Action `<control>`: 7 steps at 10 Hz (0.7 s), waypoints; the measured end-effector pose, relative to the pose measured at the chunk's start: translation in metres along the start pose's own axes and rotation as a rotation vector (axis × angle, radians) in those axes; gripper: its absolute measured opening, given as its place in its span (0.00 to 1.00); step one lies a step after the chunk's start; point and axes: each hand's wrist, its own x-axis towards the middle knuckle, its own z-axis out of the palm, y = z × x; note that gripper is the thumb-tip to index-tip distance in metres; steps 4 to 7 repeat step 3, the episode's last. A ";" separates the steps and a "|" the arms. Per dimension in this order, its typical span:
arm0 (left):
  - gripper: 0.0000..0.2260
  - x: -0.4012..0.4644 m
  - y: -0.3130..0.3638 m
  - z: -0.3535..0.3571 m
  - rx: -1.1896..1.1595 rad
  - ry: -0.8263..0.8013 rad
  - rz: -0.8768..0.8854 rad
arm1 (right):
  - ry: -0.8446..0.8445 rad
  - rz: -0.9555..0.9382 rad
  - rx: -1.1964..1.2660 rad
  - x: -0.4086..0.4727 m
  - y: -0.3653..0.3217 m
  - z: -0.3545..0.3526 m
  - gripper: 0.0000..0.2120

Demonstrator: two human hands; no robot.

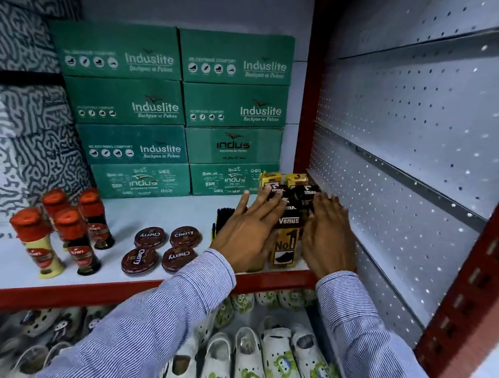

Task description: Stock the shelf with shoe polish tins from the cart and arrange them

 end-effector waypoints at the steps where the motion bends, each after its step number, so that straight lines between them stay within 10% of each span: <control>1: 0.27 0.002 0.000 0.003 0.008 -0.032 -0.002 | -0.038 -0.024 -0.011 0.001 -0.001 0.001 0.28; 7: 0.28 -0.006 0.003 -0.013 0.023 0.061 -0.026 | 0.073 -0.041 0.057 0.003 -0.019 -0.015 0.28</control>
